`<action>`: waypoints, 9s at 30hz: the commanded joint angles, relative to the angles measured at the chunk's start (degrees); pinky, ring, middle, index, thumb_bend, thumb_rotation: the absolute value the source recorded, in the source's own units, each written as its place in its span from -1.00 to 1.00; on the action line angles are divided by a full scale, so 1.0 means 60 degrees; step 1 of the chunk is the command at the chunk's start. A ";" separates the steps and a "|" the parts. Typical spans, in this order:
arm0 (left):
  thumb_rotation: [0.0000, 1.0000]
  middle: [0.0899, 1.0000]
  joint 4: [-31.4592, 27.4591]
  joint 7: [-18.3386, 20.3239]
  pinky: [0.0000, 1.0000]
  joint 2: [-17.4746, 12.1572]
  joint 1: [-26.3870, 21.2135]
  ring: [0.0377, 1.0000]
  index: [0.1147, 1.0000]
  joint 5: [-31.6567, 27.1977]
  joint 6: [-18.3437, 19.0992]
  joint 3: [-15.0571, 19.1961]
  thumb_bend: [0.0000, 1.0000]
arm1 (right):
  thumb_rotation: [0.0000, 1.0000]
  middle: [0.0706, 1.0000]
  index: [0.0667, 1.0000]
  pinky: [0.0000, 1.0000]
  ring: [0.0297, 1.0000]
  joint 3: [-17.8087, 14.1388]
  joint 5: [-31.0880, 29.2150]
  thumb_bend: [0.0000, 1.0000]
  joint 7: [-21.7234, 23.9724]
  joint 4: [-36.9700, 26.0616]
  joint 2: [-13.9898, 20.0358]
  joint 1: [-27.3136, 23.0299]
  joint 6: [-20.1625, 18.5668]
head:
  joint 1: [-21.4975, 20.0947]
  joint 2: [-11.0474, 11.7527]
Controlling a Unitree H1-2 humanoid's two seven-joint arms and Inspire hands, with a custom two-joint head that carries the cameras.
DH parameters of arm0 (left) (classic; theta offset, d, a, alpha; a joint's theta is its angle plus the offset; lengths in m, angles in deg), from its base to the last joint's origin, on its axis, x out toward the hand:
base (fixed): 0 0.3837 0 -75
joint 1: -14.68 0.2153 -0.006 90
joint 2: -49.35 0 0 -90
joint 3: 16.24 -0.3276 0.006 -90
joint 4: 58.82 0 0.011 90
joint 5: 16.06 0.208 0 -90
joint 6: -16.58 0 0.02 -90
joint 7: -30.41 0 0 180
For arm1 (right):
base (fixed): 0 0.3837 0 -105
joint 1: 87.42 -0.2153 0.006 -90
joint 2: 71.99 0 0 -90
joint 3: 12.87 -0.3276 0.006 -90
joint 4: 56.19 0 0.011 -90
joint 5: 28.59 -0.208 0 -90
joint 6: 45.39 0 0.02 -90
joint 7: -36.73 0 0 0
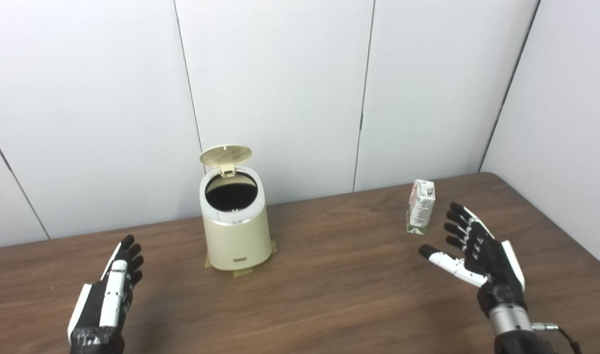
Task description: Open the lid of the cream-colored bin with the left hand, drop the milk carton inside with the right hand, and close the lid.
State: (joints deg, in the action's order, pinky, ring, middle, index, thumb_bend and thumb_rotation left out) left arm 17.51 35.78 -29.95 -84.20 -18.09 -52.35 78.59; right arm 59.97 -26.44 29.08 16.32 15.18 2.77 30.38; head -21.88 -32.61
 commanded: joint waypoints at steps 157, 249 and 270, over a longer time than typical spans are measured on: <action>0.92 0.85 -0.0562 -0.0213 0.88 -0.0042 0.0552 0.88 0.89 0.0609 -0.0523 -0.1132 -0.27 | -1.00 -0.14 -0.05 -0.35 -0.24 0.3846 0.3342 0.04 -0.0814 0.4748 -0.2039 -0.7592 0.1760 | 0.3369 0.0245; 0.70 0.87 -0.1321 -0.0095 0.89 -0.0231 0.0955 0.90 0.82 0.0648 -0.0447 -0.0815 -0.34 | -0.94 -0.04 -0.02 -0.16 -0.11 0.4082 0.3989 0.18 -0.1712 0.6151 -0.1829 -0.6892 0.3167 | 0.3492 -0.0327; 0.76 0.82 -0.0049 -0.0055 0.82 -0.0623 -0.1193 0.82 0.85 -0.0062 -0.0094 -0.0007 -0.38 | -1.00 -0.11 -0.09 -0.07 -0.11 0.2684 0.2560 0.04 -0.1051 0.2755 -0.1811 -0.3469 0.1622 | 0.3460 -0.0177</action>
State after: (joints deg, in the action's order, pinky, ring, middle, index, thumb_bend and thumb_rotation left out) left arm 17.68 35.37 -32.92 -88.51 -18.00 -52.15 78.24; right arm 76.34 -10.00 22.30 35.58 4.50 -16.06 39.60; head -1.06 -33.66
